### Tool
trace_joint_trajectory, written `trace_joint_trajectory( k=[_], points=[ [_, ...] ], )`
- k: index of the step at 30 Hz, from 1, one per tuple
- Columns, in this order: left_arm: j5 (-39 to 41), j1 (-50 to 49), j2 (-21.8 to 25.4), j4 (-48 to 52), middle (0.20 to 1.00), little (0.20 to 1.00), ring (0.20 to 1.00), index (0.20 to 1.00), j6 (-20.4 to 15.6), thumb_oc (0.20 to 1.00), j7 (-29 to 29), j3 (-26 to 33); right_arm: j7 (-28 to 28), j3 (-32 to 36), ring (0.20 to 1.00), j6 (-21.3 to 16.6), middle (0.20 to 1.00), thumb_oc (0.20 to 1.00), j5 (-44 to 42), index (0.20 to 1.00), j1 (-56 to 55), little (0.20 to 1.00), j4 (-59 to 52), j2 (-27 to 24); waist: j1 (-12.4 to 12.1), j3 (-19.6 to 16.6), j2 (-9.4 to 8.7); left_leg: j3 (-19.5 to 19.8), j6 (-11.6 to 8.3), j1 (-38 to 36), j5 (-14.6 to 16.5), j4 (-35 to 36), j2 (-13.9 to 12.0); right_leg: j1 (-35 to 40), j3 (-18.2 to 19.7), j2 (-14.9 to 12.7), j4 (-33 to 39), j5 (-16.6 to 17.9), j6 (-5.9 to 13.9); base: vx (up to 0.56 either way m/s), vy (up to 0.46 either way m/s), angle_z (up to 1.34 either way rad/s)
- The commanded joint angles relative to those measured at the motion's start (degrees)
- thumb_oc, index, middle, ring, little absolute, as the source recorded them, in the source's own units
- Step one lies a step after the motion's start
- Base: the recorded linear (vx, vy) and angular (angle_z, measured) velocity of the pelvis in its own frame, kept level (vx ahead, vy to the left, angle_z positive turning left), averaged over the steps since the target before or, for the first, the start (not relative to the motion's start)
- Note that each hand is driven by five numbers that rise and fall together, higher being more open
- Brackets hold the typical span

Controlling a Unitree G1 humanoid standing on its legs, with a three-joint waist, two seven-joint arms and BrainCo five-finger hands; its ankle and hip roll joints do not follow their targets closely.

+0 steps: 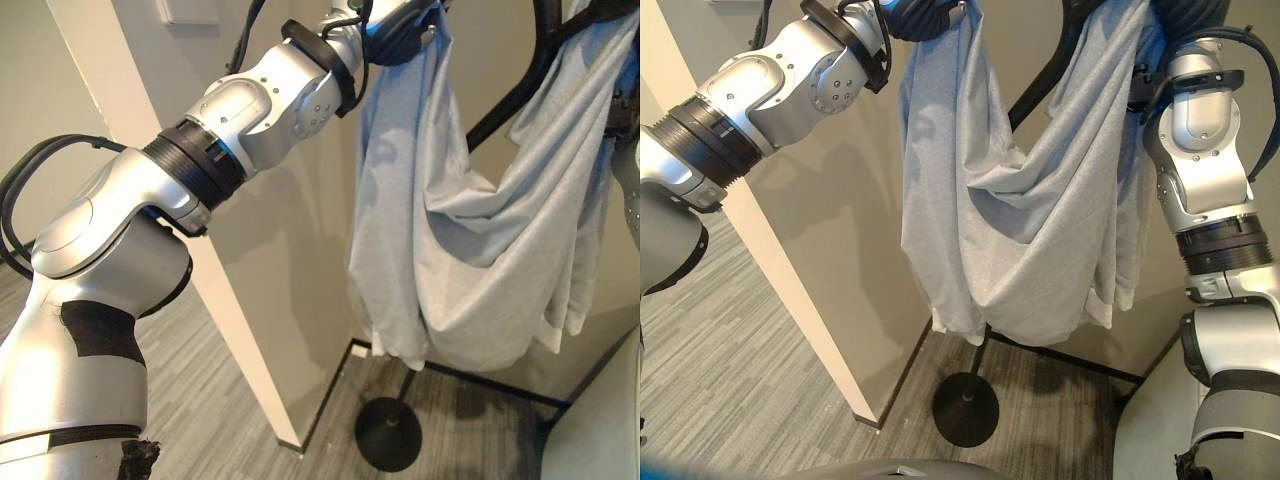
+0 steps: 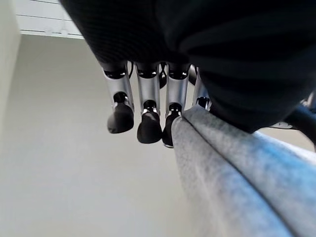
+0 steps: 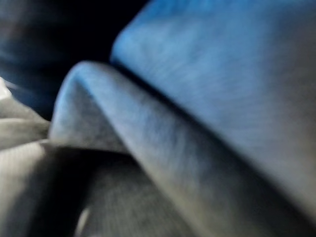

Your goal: Hang the clothes on the sofa on the clothes rack.

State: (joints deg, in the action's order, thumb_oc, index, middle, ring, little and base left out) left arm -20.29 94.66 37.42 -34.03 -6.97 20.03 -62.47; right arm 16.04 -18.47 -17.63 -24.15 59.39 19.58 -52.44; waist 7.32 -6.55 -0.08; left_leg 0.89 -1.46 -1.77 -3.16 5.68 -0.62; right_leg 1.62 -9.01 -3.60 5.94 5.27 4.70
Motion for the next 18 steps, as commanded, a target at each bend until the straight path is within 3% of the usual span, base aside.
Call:
trace_joint_trajectory(
  k=[1, 10, 18],
  points=[
    [3.22, 0.98, -0.96, -5.85, 0.2, 0.2, 0.2, 0.2, 1.92, 0.2, 2.81, 5.03, 5.26, -1.66, 0.2, 0.37, 0.2, 0.2, 8.35, 0.2, 3.28, 0.2, 3.32, -3.5, -2.49, 2.63, 0.41, -1.39, -0.32, -3.49, 6.02, -0.68, -1.27, -3.08, -0.61, -4.21, -0.94, -4.1, 7.2, 0.0, 0.0, 0.0],
    [3.19, -0.06, -3.03, -6.55, 0.2, 0.2, 0.2, 0.2, 1.57, 0.2, 2.98, 4.65, 12.94, -7.5, 0.2, 4.31, 0.2, 0.2, 21.24, 0.2, 12.53, 0.2, 3.12, -9.18, -3.1, 2.37, -0.43, -1.3, -0.39, -3.74, 6.2, -0.68, -1.39, -2.6, -0.82, -4.19, -0.94, -4.28, 7.3, 0.01, -0.002, 0.01],
    [2.92, 0.36, -3.7, -7.17, 0.2, 0.2, 0.2, 0.2, 1.29, 0.2, 3.17, 3.99, 15.96, -11.83, 0.2, 6.0, 0.2, 0.2, 24.8, 0.2, 19.14, 0.2, 4.92, -11.34, -3.33, 2.0, -0.7, -1.27, -0.42, -3.8, 6.33, -0.68, -1.33, -2.47, -1.02, -4.17, -0.94, -4.4, 7.46, 0.0, 0.0, 0.0]
  ],
)
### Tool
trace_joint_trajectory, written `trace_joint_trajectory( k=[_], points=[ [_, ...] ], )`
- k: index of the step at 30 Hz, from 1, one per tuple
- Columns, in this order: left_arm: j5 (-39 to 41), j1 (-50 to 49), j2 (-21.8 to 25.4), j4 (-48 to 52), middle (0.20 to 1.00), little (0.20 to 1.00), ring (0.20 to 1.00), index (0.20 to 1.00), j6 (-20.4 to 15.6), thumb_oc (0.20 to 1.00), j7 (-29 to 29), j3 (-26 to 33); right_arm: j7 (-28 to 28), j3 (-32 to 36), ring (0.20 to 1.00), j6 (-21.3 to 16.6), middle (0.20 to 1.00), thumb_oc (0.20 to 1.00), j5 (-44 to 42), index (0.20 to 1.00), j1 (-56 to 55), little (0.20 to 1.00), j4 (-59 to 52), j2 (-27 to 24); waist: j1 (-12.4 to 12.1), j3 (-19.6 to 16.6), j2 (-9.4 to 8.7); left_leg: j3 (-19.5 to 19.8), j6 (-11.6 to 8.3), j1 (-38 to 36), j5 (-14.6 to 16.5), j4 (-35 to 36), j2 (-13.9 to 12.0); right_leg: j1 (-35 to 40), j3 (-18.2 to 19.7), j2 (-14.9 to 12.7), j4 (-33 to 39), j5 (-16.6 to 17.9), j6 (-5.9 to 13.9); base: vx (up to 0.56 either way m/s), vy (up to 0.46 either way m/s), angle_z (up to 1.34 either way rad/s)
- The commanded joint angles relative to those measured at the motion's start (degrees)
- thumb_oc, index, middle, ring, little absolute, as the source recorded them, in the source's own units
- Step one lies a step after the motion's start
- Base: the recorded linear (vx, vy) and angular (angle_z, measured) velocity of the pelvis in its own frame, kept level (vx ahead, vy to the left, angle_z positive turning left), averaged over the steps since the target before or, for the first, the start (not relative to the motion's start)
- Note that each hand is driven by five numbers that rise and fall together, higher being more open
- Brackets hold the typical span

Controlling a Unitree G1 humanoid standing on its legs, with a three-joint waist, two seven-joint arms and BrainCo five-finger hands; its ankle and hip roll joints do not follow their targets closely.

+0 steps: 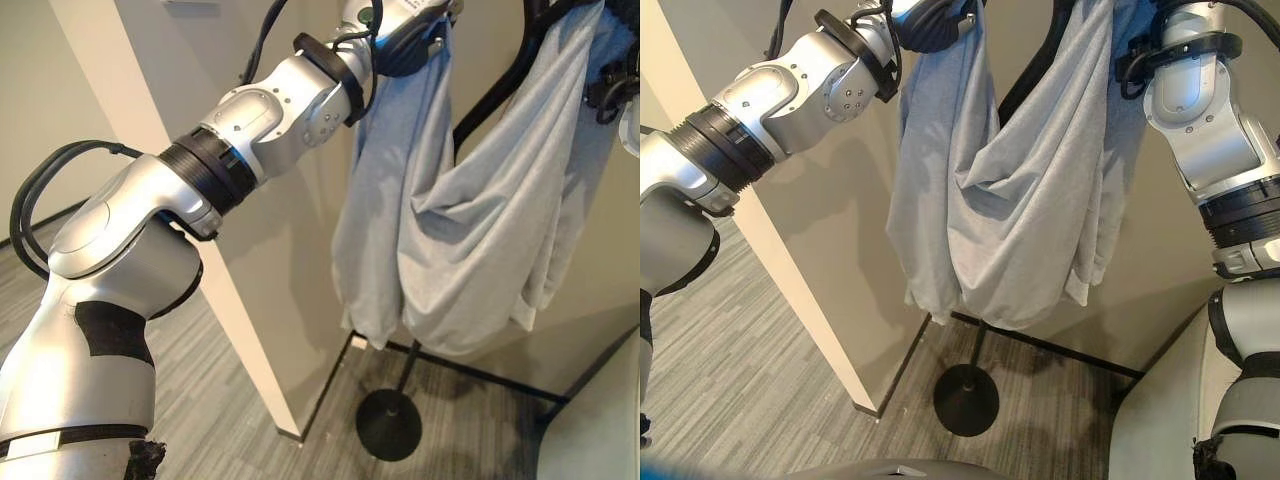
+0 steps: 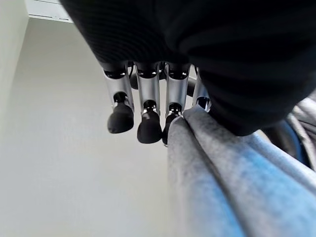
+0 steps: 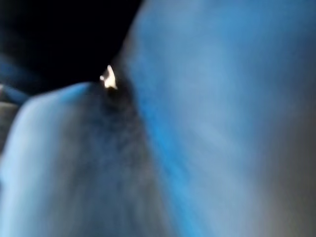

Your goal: Hang the clothes on the sofa on the clothes rack.

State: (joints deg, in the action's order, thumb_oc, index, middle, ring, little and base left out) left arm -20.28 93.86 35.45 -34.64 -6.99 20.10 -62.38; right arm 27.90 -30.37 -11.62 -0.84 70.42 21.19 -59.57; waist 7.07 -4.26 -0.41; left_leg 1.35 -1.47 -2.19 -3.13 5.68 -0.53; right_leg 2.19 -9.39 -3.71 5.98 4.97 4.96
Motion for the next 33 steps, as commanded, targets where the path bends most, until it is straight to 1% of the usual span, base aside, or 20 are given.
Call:
trace_joint_trajectory(
  k=[1, 9, 12, 16, 17, 23, 24, 29, 31, 33],
  points=[
    [2.92, 1.25, -1.9, -6.65, 0.2, 0.2, 0.2, 0.2, 1.18, 0.2, 3.04, 3.44, 4.76, -1.01, 0.2, 0.4, 0.2, 0.2, 2.16, 0.2, 10.01, 0.2, 3.76, -4.86, -3.11, -0.46, -0.52, -1.69, -0.43, -3.38, 6.33, -0.68, -1.38, -3.03, -0.69, -4.02, -0.98, -4.13, 7.21, 0.0, 0.0, 0.0],
    [2.63, 1.66, -1.85, -7.17, 0.2, 0.2, 0.2, 0.2, 0.88, 0.2, 2.93, 2.03, 7.17, -6.83, 0.2, 2.06, 0.2, 0.2, 5.18, 0.2, 17.73, 0.2, 4.62, -7.86, -3.13, -0.97, -0.95, -1.55, -0.54, -3.3, 6.44, -0.68, -1.46, -2.95, -0.83, -3.91, -0.98, -4.3, 7.16, 0.0, 0.0, 0.0],
    [2.48, 1.51, -1.55, -6.96, 0.2, 0.2, 0.2, 0.2, 0.81, 0.2, 3.03, 2.31, 8.15, -7.11, 0.2, 2.34, 0.2, 0.2, 5.85, 0.2, 18.66, 0.2, 4.05, -8.58, -3.09, -1.03, -0.79, -1.54, -0.55, -3.31, 6.49, -0.68, -1.46, -2.95, -0.85, -3.87, -0.98, -4.33, 7.19, 0.0, 0.0, 0.0],
    [2.15, 0.96, -0.66, -6.3, 0.2, 0.2, 0.2, 0.2, 0.72, 0.2, 2.87, 2.84, 9.47, -4.89, 0.2, 2.77, 0.2, 0.2, 7.06, 0.2, 17.08, 0.2, 2.12, -10.02, -3.01, -1.09, -0.48, -1.6, -0.5, -3.35, 6.57, -0.68, -1.41, -2.9, -0.93, -3.82, -0.98, -4.43, 7.19, 0.0, 0.0, 0.0],
    [1.92, 0.55, -0.45, -6.15, 0.2, 0.2, 0.2, 0.2, 0.71, 0.2, 2.67, 3.12, 9.82, -2.52, 0.2, 2.84, 0.2, 0.2, 7.33, 0.2, 14.94, 0.2, 0.32, -10.17, -2.93, -1.13, -0.35, -1.65, -0.45, -3.44, 6.69, -0.68, -1.36, -2.82, -0.9, -3.82, -0.98, -4.45, 7.19, 0.0, 0.0, 0.0],
    [1.55, -0.15, 0.97, -6.36, 0.2, 0.2, 0.2, 0.2, 0.54, 0.2, 2.67, 3.36, 9.9, 1.11, 0.2, 2.9, 0.2, 0.2, 8.67, 0.2, 10.44, 0.2, -2.53, -10.94, -2.87, -1.18, -0.49, -1.73, -0.39, -3.56, 6.73, -0.68, -1.37, -2.71, -0.85, -3.9, -0.98, -4.37, 7.25, 0.0, 0.0, 0.0],
    [1.25, -0.36, 1.78, -6.38, 0.2, 0.2, 0.2, 0.2, 0.62, 0.2, 2.68, 3.72, 10.46, 2.89, 0.2, 2.78, 0.2, 0.2, 9.3, 0.2, 8.56, 0.2, -3.73, -11.36, -2.7, -1.13, -0.13, -1.74, -0.34, -3.7, 6.78, -0.68, -1.3, -2.74, -0.76, -3.93, -0.98, -4.38, 7.26, 0.0, 0.0, 0.0],
    [1.13, -0.8, 3.15, -6.2, 0.2, 0.2, 0.2, 0.2, 0.73, 0.2, 2.79, 4.07, 11.14, 7.64, 0.2, 3.42, 0.2, 0.2, 10.31, 0.2, 3.24, 0.2, -4.81, -12.57, -2.44, -1.14, -0.03, -1.71, -0.26, -3.84, 6.9, -0.68, -1.26, -2.59, -0.76, -3.92, -0.98, -4.42, 7.27, 0.0, 0.0, 0.0],
    [0.81, -1.34, 3.95, -6.27, 0.2, 0.2, 0.2, 0.2, 0.78, 0.2, 2.75, 4.88, 11.6, 11.56, 0.2, 3.66, 0.2, 0.2, 10.18, 0.2, -1.21, 0.2, -4.69, -12.88, -2.0, -1.04, 0.52, -1.8, -0.16, -4.0, 6.99, -0.68, -1.2, -2.47, -0.66, -3.95, -0.98, -4.43, 7.29, 0.0, 0.0, 0.0],
    [0.73, -1.4, 4.15, -6.15, 0.2, 0.2, 0.2, 0.2, 0.79, 0.2, 2.8, 4.76, 11.55, 13.42, 0.2, 3.8, 0.2, 0.2, 10.23, 0.2, -3.45, 0.2, -4.88, -13.11, -1.93, -1.08, 0.33, -1.79, -0.11, -4.05, 7.0, -0.68, -1.21, -2.42, -0.64, -3.93, -0.98, -4.44, 7.3, 0.0, 0.0, 0.0]
  ],
)
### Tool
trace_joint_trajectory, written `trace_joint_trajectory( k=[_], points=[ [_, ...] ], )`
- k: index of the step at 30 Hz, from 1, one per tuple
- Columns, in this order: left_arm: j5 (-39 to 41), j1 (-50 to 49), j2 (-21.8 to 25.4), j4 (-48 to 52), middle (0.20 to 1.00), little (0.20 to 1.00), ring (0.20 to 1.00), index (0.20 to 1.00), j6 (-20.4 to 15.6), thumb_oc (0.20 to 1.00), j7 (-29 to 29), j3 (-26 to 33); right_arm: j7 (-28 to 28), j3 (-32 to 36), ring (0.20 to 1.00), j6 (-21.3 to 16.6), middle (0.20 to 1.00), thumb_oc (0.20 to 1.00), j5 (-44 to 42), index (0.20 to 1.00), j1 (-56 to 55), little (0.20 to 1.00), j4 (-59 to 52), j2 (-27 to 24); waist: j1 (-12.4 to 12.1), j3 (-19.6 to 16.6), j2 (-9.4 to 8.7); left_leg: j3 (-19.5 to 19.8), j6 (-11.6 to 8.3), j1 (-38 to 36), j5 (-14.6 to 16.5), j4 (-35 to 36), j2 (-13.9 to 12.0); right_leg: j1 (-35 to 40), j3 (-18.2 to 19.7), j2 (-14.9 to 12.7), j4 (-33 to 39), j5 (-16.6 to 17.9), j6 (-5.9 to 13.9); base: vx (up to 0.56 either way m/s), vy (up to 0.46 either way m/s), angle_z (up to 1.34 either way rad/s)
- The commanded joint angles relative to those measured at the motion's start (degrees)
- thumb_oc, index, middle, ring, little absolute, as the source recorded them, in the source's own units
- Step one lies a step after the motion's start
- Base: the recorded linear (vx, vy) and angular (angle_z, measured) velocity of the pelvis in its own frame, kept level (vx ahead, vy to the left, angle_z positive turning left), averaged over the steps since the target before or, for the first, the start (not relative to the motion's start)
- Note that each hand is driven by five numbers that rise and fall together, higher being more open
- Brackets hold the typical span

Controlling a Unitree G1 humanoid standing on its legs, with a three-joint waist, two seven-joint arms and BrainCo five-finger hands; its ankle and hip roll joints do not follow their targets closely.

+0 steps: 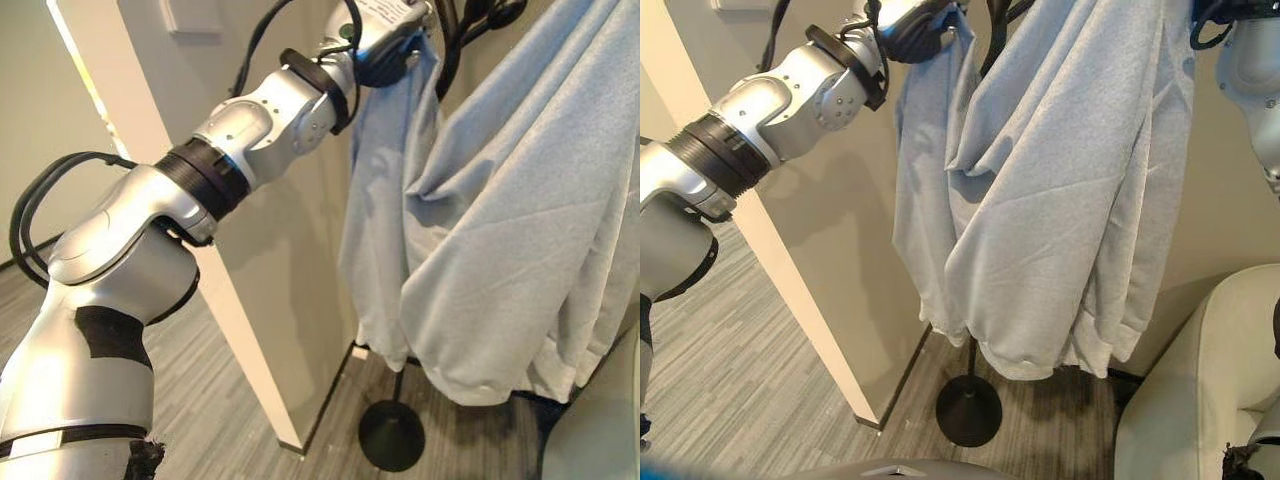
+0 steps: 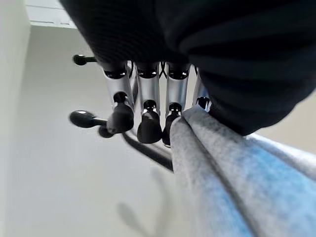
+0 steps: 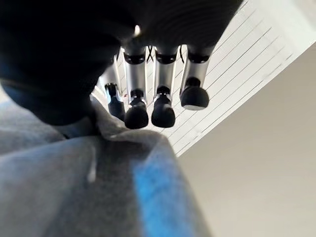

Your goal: Hang the clothes on the sofa on the clothes rack.

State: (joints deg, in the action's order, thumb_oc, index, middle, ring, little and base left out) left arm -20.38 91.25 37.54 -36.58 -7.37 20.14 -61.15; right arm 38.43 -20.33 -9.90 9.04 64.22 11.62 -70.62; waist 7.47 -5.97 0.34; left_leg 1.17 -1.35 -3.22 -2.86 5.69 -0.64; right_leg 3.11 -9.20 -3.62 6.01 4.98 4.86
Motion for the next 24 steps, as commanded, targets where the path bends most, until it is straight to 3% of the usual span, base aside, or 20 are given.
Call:
trace_joint_trajectory(
  k=[1, 9, 17, 23, 24],
  points=[
    [0.41, 1.16, 2.59, -4.3, 0.2, 0.2, 0.2, 0.2, 1.18, 0.2, 2.72, 3.28, 1.07, 5.5, 0.2, 2.4, 0.2, 0.2, 0.22, 0.2, 0.0, 0.2, 5.53, -2.44, -2.12, 0.63, -0.43, -1.72, -0.24, -3.11, 6.78, -0.69, -1.07, -3.31, -0.87, -4.03, -1.01, -4.42, 7.43, 0.0, 0.0, 0.0],
    [-0.01, 0.69, 3.49, -4.84, 0.2, 0.2, 0.2, 0.2, 1.33, 0.2, 3.03, 2.67, 1.5, 8.08, 0.2, 3.05, 0.2, 0.2, -1.81, 0.2, -3.89, 0.2, 12.29, -2.93, -2.01, 0.62, -0.44, -1.88, -0.2, -3.47, 6.98, -0.69, -0.99, -3.07, -0.9, -4.15, -1.01, -4.42, 7.53, 0.0, 0.0, 0.0],
    [0.25, 1.04, 3.54, -5.24, 0.2, 0.2, 0.2, 0.2, 1.33, 0.2, 3.15, 2.15, -0.56, 3.43, 0.2, 4.27, 0.2, 0.2, -3.28, 0.2, -2.21, 0.2, 21.14, -3.48, -2.44, 0.98, -0.71, -1.88, -0.29, -3.49, 7.06, -0.69, -1.0, -2.92, -1.18, -4.24, -1.01, -4.31, 7.61, 0.0, 0.0, 0.0],
    [0.38, 1.14, 4.96, -6.22, 0.2, 0.2, 0.2, 0.2, 2.01, 0.2, 3.81, 0.62, -5.32, -13.52, 0.2, 6.47, 0.2, 0.2, -1.66, 0.2, 9.06, 0.2, 33.71, -1.52, -3.47, 1.45, -1.27, -1.85, -0.55, -3.29, 6.77, -0.69, -1.07, -3.01, -1.11, -4.34, -1.01, -4.2, 7.7, -0.03, -0.024, -0.01],
    [0.77, 1.31, 4.51, -7.22, 0.2, 0.2, 0.2, 0.2, 2.47, 0.2, 4.29, 0.22, -6.87, -18.88, 0.2, 7.38, 0.2, 0.2, -0.78, 0.2, 13.11, 0.2, 36.89, 0.14, -3.55, 1.42, -1.22, -1.78, -0.61, -3.16, 6.67, -0.69, -1.0, -3.08, -1.01, -4.3, -1.01, -4.21, 7.63, -0.04, -0.042, 0.01]
  ],
)
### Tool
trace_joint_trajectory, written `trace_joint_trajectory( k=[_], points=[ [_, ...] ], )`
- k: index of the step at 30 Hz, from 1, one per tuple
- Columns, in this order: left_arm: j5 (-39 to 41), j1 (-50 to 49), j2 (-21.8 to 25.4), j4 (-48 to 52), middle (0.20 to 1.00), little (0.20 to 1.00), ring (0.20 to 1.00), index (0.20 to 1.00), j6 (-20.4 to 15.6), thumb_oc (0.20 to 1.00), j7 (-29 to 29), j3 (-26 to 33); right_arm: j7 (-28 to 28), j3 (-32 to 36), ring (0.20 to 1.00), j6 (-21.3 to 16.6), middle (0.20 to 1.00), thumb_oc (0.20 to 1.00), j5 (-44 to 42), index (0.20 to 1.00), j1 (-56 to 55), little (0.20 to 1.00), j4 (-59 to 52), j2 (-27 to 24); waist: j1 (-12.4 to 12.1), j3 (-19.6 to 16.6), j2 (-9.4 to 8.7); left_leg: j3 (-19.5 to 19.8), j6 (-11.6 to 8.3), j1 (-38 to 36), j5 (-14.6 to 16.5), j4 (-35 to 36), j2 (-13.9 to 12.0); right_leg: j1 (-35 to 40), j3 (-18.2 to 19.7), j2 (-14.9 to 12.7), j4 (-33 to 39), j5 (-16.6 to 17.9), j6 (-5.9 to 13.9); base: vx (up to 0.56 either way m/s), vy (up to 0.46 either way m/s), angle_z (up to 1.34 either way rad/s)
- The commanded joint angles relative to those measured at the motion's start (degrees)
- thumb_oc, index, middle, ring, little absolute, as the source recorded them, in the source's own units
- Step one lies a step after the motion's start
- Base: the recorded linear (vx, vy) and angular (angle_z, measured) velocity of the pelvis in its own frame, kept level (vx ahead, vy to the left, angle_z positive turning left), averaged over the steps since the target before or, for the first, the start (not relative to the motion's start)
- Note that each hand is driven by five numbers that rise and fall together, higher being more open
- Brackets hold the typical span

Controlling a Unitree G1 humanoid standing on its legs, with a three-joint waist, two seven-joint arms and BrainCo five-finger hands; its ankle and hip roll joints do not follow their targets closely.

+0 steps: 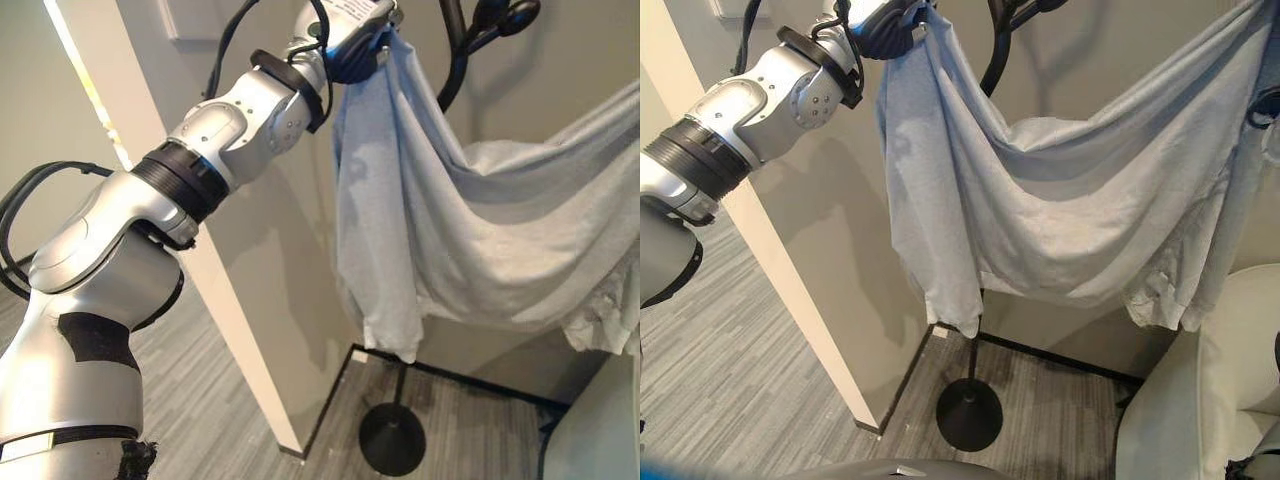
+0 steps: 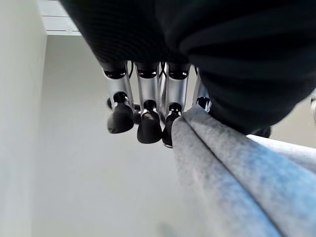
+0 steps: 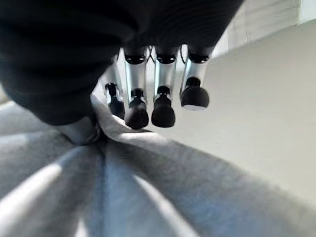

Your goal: Hang the clothes on the sofa on the clothes rack.

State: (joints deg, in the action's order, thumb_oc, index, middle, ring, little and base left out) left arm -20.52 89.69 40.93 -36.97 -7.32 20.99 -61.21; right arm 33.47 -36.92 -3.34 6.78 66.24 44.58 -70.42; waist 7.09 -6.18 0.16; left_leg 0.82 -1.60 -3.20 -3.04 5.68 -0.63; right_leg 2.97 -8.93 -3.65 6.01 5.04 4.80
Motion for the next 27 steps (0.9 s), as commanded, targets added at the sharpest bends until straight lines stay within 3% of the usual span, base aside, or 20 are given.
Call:
trace_joint_trajectory(
  k=[1, 7, 18, 27],
  points=[
    [1.09, 3.1, 0.88, -7.39, 0.2, 0.2, 0.2, 0.2, 2.53, 0.2, 3.62, 0.09, -2.7, -5.13, 0.2, 1.3, 0.2, 0.2, 2.1, 0.2, 13.26, 0.2, 5.41, 0.55, -3.14, 1.6, -0.98, -1.48, -0.4, -3.11, 6.79, -0.68, -1.04, -3.0, -1.24, -4.25, -1.01, -4.32, 7.67, 0.0, 0.0, 0.0],
    [2.39, 5.37, -3.07, -10.59, 0.2, 0.2, 0.2, 0.2, 2.81, 0.2, 4.24, -0.91, -6.21, -16.15, 0.2, 3.02, 0.2, 0.2, 3.79, 0.2, 22.2, 0.2, 14.37, 5.48, -3.1, 1.82, -0.54, -1.19, -0.56, -2.49, 6.28, -0.68, -1.09, -3.35, -1.18, -4.01, -1.01, -4.43, 7.4, -0.01, -0.021, -0.01],
    [4.12, 7.95, -7.96, -16.46, 0.2, 0.2, 0.2, 0.2, 3.3, 0.2, 3.83, -2.76, -9.73, -20.78, 0.2, 5.04, 0.2, 0.2, 3.48, 0.2, 26.68, 0.2, 25.01, 13.38, -4.49, 2.58, 0.11, -0.02, -1.03, -0.59, 5.05, -0.68, -1.1, -4.12, -2.32, -3.81, -1.01, -4.6, 6.99, -0.01, -0.037, 0.02],
    [5.52, 10.29, -9.83, -21.11, 0.2, 0.2, 0.2, 0.2, 3.28, 0.2, 3.65, -3.13, -12.07, -24.41, 0.2, 5.95, 0.2, 0.2, 6.99, 0.2, 29.02, 0.2, 27.62, 17.54, -6.09, 3.59, 0.95, 1.78, -1.66, 2.53, 3.28, -0.68, -0.83, -5.86, -3.98, -3.71, -1.01, -4.67, 6.85, -0.03, -0.039, 0.1]
  ],
)
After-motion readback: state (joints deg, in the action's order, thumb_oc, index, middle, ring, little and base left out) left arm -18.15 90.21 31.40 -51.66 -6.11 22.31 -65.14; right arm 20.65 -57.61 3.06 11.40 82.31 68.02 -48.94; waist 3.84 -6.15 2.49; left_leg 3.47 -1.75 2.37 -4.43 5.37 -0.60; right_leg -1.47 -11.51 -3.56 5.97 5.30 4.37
